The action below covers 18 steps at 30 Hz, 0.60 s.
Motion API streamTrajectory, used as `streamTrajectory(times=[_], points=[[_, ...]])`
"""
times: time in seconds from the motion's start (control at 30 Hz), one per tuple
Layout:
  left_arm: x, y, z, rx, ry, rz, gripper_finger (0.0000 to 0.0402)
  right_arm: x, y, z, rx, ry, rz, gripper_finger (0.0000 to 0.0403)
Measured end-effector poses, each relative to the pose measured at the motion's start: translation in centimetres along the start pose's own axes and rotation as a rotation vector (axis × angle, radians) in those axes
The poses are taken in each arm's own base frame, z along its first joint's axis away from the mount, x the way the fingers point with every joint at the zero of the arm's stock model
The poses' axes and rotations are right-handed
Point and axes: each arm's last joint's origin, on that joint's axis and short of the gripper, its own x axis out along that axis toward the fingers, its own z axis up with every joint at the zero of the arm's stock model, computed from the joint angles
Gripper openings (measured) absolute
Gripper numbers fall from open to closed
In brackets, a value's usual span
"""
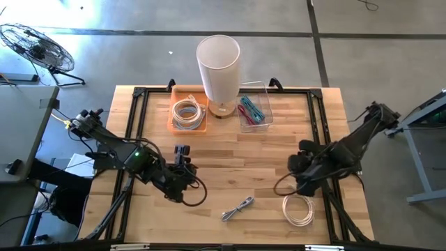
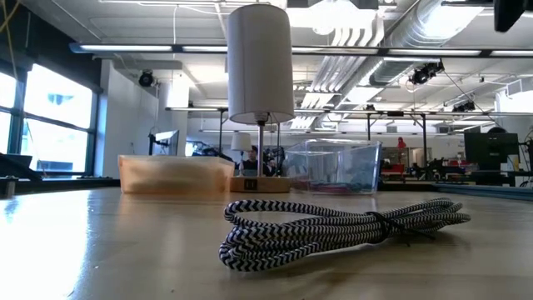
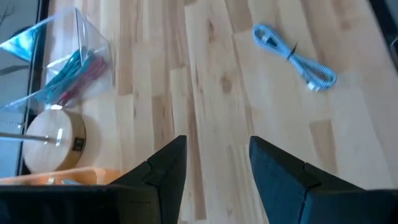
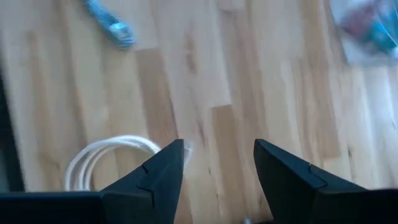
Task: Pick & Place USB Port
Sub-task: Put the light brown HDMI cable into the orange bin
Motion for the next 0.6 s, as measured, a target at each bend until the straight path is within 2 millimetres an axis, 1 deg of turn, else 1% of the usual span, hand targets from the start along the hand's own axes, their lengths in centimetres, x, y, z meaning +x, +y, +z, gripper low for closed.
streamTrajectory(times=[0.1, 0.2, 0.27, 0.37, 0.47, 0.6], points=[[0.0, -0.1, 0.2, 0.0, -0.023, -0.006, 0.0169, 0.8, 0.9, 0.0, 0.027, 0.093, 0.043, 0.0188], [0.0, -0.1, 0.3, 0.015, -0.029, -0.009, 0.0169, 1.1, 2.1, -0.6, 0.007, 0.214, 0.118, 0.0188], [0.0, -0.1, 0.3, 0.019, -0.028, -0.011, 0.0169, 1.2, 2.9, -1.1, -0.006, 0.257, 0.142, 0.0188], [0.0, -0.1, 0.3, 0.016, -0.032, -0.012, 0.0169, 1.2, 3.9, -1.9, -0.01, 0.269, 0.152, 0.0188], [0.0, -0.1, 0.9, -0.01, -0.084, 0.002, 0.0169, 1.1, 4.7, -2.5, 0.013, 0.272, 0.16, 0.0188], [-0.2, -0.2, 1.8, 0.018, -0.177, 0.006, 0.0169, 1.3, 5.5, -2.9, 0.055, 0.204, 0.113, 0.0188]])
